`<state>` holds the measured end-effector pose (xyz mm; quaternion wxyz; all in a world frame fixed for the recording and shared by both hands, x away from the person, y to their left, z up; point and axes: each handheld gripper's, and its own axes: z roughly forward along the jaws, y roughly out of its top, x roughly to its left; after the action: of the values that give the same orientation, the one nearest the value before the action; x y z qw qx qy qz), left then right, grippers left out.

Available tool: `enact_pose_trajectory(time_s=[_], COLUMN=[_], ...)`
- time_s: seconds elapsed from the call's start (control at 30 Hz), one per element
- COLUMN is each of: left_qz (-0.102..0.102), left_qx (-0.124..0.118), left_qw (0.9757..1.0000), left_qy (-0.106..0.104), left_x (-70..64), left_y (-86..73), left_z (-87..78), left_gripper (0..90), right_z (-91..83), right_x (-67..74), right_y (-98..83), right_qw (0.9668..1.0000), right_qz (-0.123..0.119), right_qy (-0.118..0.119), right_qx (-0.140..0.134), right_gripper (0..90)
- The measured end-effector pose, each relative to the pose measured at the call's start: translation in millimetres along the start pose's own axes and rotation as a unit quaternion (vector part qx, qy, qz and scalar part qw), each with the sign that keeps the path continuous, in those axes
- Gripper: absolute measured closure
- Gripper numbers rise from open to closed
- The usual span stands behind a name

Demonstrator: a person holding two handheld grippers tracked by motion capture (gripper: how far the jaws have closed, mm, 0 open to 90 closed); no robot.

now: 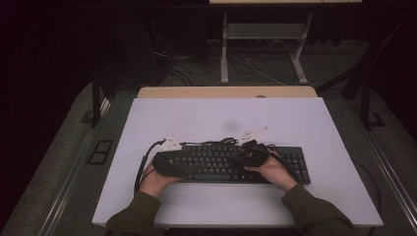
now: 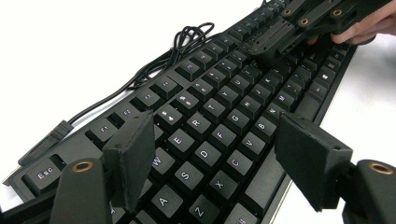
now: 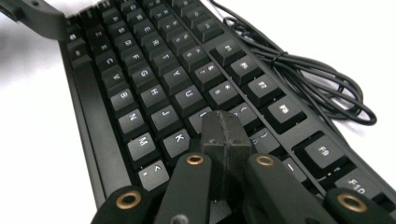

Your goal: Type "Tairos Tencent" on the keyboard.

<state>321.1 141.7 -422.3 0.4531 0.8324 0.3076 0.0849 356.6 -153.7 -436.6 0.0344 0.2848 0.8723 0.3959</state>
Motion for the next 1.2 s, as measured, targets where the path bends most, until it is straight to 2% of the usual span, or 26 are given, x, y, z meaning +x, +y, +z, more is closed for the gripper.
enact_pose_trajectory(time_s=[0.13, 0.3, 0.77, 0.97, 1.2], left_qz=[0.001, 0.004, 0.011, 0.011, 0.012], left_qx=[0.000, 0.000, 0.002, 0.007, 0.015], left_qw=[1.0000, 1.0000, 0.9999, 0.9999, 0.9998], left_qy=[0.000, 0.000, -0.004, -0.004, -0.008], left_x=[-0.1, 0.4, 0.5, 1.6, 2.4], left_y=[0.1, 0.4, 1.7, 1.3, 0.9], left_z=[-0.3, -0.8, -5.8, -10.4, -12.4], left_gripper=[27.8, 28.3, 38.5, 47.1, 65.6], right_z=[-0.7, -8.6, -19.1, -24.0, -27.3], right_x=[0.1, -1.3, -1.8, 1.5, 2.5], right_y=[0.7, 2.7, 0.8, 1.2, 1.5], right_qw=[1.0000, 0.9996, 0.9982, 0.9972, 0.9961], right_qz=[-0.002, 0.007, 0.011, 0.006, 0.008], right_qy=[0.000, 0.005, 0.019, 0.019, 0.019], right_qx=[-0.002, -0.026, -0.055, -0.072, -0.085], right_gripper=[89.1, 86.4, 55.3, 38.2, 26.0])
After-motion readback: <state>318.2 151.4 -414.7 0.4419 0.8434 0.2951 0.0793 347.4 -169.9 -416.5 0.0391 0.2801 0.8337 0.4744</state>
